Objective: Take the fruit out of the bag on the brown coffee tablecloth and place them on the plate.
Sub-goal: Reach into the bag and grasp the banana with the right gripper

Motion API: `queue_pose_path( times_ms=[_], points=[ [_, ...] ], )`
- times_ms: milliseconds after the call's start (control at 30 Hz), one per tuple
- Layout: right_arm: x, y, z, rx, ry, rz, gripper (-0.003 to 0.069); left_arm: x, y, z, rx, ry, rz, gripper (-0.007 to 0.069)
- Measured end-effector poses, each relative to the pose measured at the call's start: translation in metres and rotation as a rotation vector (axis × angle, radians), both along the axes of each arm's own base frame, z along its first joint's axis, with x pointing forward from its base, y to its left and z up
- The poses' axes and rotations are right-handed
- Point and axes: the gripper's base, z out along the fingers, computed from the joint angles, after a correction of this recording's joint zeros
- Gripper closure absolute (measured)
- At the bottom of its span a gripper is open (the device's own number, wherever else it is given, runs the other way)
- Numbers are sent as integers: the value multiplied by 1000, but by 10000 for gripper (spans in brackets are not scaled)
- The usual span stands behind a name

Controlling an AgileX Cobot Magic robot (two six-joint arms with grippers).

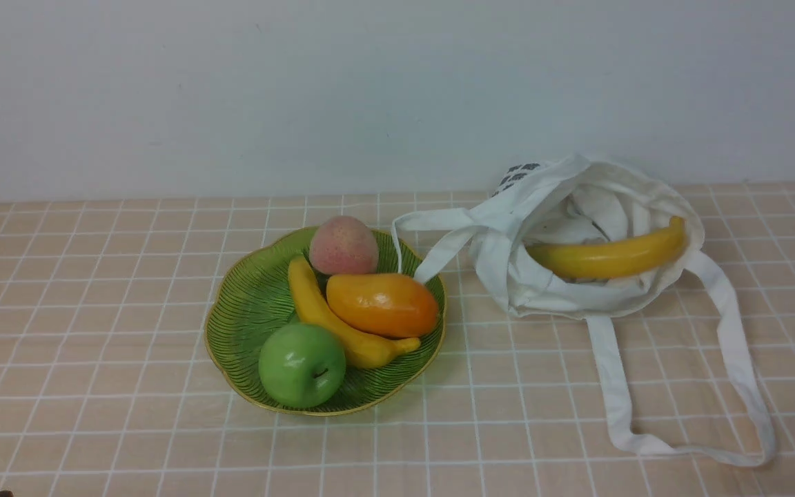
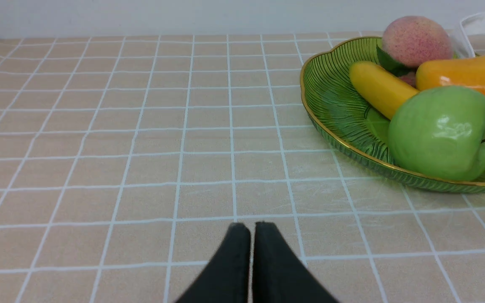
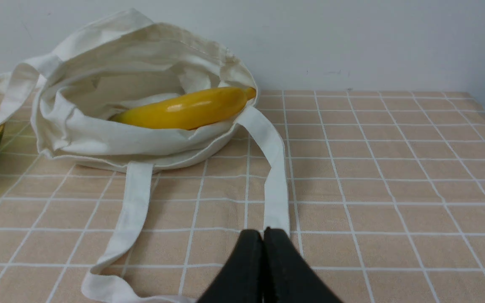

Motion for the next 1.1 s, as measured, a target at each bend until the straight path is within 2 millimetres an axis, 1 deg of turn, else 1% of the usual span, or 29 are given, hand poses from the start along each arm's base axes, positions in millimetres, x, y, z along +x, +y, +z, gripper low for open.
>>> queue_pose_path(
  times_ms=[867, 933, 967, 1067, 1100],
  points=[
    [0, 0, 0, 2, 0, 0, 669, 0, 0, 0, 0, 0, 0, 632],
    [0, 1, 1, 38, -16, 4, 669, 0, 0, 0, 0, 0, 0, 632],
    [1, 2, 2, 87, -37, 7, 669, 0, 0, 0, 0, 0, 0, 632],
    [2, 4, 17, 347, -193, 13, 669, 0, 0, 0, 0, 0, 0, 632],
    [2, 4, 21, 404, -235, 13, 669, 0, 0, 0, 0, 0, 0, 632]
  ],
)
